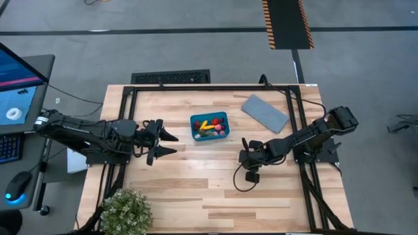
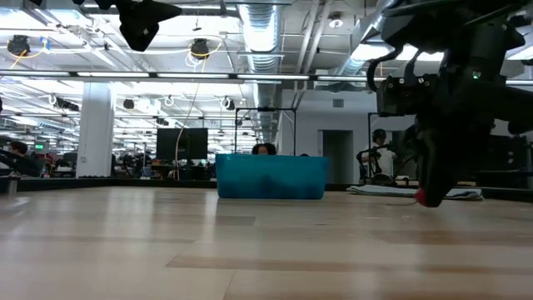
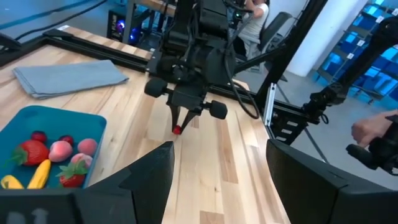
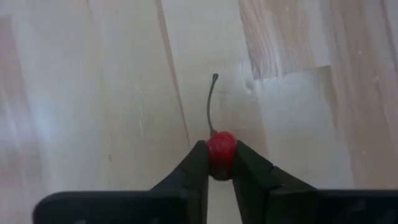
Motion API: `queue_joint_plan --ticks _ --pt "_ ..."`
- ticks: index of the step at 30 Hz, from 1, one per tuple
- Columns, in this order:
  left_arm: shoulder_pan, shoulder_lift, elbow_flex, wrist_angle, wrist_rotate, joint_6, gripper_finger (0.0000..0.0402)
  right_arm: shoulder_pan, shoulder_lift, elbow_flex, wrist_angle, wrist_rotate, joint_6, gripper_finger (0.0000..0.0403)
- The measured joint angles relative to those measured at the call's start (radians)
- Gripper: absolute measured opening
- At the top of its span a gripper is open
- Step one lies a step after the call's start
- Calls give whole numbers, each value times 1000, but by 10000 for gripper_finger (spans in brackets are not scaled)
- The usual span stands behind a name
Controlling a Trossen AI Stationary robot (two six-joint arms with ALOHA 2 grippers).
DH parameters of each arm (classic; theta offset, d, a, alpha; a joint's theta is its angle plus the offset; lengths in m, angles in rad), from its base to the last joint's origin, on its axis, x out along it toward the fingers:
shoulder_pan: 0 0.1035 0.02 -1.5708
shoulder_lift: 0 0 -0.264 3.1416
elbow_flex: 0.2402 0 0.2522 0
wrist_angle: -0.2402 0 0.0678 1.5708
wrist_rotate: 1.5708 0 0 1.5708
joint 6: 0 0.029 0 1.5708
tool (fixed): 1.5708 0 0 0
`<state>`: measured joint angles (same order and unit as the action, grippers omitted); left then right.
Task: Pick and placing Produce into tupperware
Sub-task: Put the red cherry into the blue bin
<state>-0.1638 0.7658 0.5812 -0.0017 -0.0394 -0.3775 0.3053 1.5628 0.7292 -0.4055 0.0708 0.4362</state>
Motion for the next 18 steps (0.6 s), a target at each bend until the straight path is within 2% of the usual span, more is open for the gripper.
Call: queue_joint_plan --ticks 8,15,18 --pt "0 0 0 -2 -16 19 245 0 -89 0 59 17 44 66" --pt "1 0 0 -49 -123 17 245 -21 -234 0 237 153 156 66" --pt "1 0 0 -94 -183 -11 245 -49 -276 0 315 166 232 66"
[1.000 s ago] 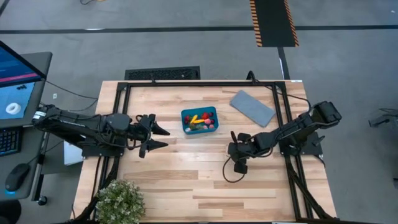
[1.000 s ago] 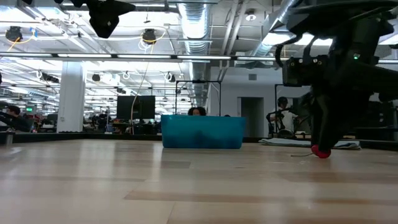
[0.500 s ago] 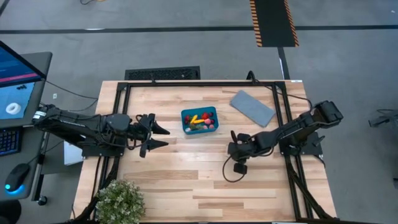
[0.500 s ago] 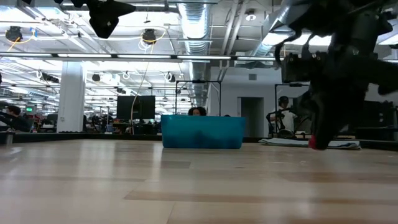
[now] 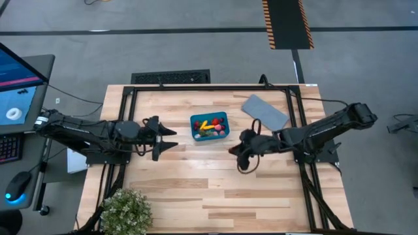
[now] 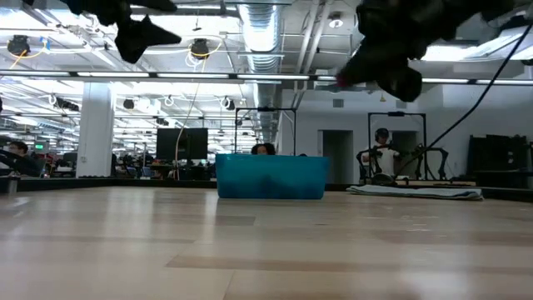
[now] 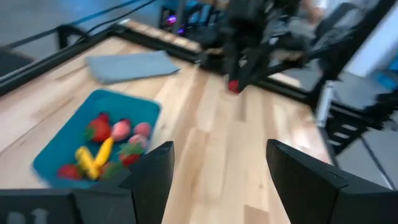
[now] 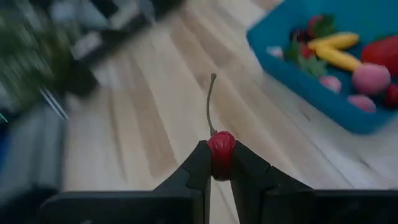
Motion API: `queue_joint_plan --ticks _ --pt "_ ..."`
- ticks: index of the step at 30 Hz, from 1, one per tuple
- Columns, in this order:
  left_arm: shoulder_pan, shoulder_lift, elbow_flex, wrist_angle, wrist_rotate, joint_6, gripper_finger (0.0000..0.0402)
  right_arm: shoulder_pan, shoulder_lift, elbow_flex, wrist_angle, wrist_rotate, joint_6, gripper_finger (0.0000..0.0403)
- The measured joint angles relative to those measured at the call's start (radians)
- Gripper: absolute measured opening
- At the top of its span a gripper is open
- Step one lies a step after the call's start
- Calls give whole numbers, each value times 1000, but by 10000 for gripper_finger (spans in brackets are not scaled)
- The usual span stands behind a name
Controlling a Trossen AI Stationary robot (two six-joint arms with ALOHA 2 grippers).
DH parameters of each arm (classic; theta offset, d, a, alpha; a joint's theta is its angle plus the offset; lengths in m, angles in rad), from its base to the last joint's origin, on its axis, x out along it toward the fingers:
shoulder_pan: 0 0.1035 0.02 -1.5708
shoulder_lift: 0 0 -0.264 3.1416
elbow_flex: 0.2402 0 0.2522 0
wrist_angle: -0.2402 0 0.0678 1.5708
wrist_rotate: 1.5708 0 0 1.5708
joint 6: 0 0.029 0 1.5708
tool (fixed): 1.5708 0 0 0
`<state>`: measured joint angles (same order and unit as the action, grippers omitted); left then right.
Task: Pick and placing Produce into tupperware
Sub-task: Put the red cherry into the blue bin
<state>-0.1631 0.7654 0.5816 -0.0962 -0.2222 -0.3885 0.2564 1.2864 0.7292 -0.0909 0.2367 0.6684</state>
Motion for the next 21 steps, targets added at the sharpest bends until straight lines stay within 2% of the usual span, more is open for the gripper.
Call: queue_joint_plan --ticks 7,17,21 --pt "0 0 0 -71 -94 -85 245 -29 -24 0 186 0 231 66" --pt "0 0 0 -63 -104 -123 245 -34 -23 0 426 -3 554 66" --pt "0 0 0 -63 -104 -145 245 -18 -23 0 500 -10 570 66"
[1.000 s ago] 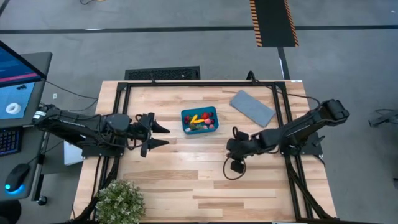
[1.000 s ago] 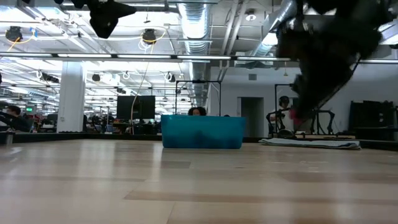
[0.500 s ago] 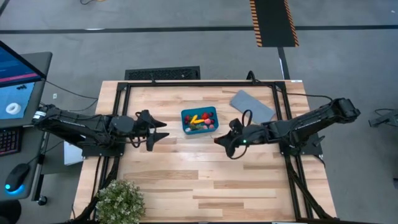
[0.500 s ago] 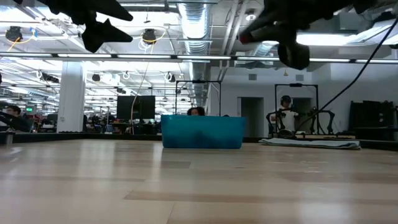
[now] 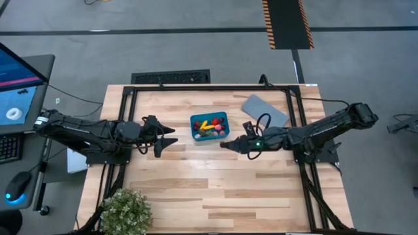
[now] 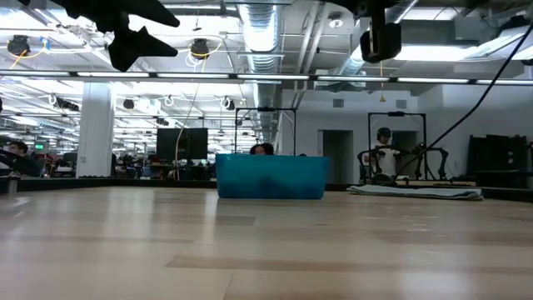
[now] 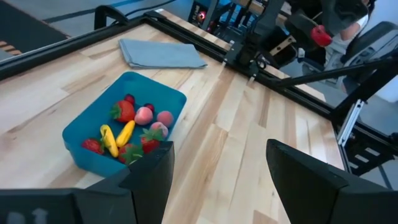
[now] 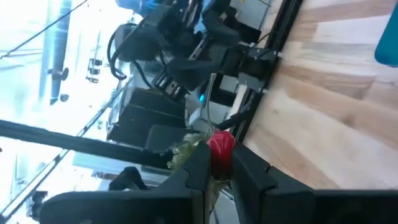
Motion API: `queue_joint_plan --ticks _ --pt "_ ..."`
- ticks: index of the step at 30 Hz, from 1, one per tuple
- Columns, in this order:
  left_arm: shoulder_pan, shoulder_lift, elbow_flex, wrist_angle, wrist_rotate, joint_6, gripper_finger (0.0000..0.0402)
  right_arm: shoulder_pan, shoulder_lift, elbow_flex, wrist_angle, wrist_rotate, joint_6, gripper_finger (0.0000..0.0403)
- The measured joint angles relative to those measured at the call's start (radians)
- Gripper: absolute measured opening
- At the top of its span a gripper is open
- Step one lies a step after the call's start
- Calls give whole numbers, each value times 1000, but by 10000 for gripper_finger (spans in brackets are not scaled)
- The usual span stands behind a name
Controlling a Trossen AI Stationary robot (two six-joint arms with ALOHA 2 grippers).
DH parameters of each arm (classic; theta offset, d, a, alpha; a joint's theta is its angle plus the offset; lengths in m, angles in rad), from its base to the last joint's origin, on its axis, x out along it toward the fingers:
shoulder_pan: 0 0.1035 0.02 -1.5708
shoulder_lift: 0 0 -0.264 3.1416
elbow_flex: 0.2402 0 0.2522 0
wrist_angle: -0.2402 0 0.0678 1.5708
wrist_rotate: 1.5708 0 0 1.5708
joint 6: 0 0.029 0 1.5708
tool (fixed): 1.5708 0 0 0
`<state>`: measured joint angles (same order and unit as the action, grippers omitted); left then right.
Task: Pick and placing Produce into tupperware
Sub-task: Put the red cherry into the blue bin
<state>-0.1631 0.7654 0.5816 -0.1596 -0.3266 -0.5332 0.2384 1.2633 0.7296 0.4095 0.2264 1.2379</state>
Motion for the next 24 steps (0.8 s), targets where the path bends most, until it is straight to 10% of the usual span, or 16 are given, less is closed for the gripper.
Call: queue_joint_plan --ticks 16,24 --pt "0 0 0 -3 -2 5 245 49 0 0 -76 -12 -864 66" --pt "0 0 0 -7 -3 7 245 10 0 10 -363 166 -1170 66"
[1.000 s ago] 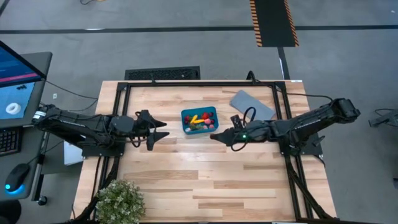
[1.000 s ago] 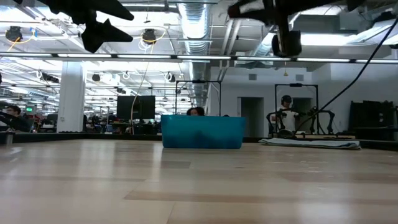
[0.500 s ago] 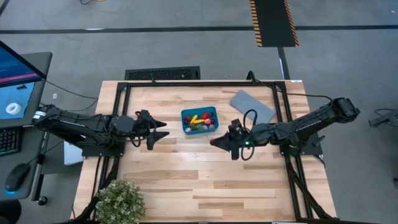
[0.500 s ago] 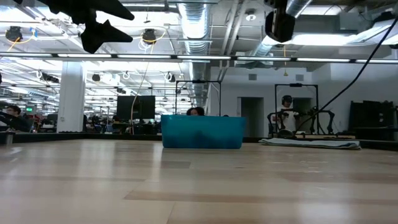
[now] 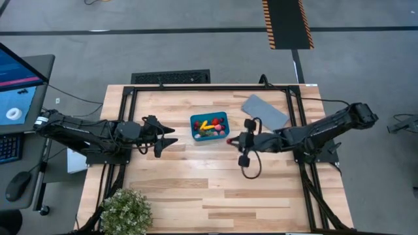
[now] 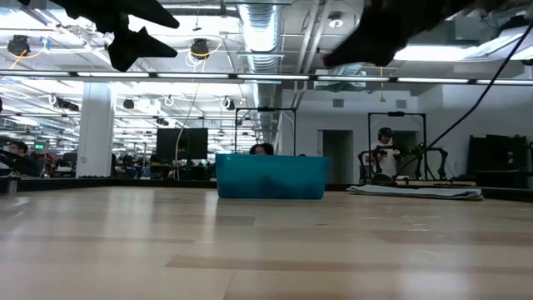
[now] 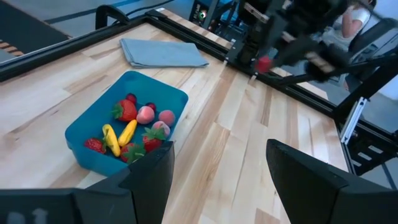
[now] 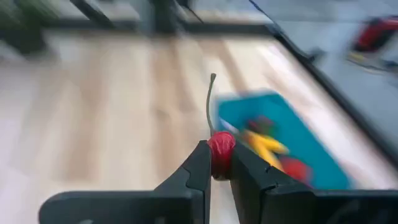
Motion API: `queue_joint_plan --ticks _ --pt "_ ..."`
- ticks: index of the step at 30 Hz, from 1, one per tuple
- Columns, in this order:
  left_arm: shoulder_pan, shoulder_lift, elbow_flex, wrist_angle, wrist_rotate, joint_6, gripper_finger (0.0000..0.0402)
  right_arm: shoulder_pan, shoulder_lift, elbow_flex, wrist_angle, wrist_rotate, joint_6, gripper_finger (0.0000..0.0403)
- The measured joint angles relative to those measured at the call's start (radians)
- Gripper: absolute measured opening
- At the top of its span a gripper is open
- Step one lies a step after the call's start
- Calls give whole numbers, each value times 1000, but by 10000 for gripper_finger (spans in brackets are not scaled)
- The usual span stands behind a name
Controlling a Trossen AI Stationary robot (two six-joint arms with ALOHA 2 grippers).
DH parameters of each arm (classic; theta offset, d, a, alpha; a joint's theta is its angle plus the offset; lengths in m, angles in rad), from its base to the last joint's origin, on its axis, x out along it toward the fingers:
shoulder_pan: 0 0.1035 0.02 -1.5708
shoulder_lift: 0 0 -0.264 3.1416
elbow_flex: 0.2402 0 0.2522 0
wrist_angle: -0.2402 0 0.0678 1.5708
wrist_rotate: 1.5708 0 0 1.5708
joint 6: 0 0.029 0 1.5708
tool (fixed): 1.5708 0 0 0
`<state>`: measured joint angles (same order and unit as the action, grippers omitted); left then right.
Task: Pick and placing Produce into tupperware
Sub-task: Put the red cherry into the blue bin
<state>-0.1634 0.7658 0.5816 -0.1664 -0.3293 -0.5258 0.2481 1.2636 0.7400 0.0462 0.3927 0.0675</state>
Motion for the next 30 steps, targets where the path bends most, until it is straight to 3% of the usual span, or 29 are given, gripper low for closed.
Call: queue_joint_plan --ticks 4,7,13,20,25,30 --pt "0 0 0 -1 0 0 245 -31 0 71 -230 125 -67 66" --pt "0 0 0 -1 0 0 245 -68 1 128 -302 120 -95 66" --pt "0 0 0 -1 0 4 245 -150 47 257 -332 16 -107 66" --pt "0 0 1 -12 0 17 245 -271 315 522 -596 -200 -35 66" --pt "0 0 1 -18 0 22 245 -315 498 698 -696 -253 -39 66" --pt "0 0 1 -17 0 27 245 -364 598 779 -723 -314 -39 66"
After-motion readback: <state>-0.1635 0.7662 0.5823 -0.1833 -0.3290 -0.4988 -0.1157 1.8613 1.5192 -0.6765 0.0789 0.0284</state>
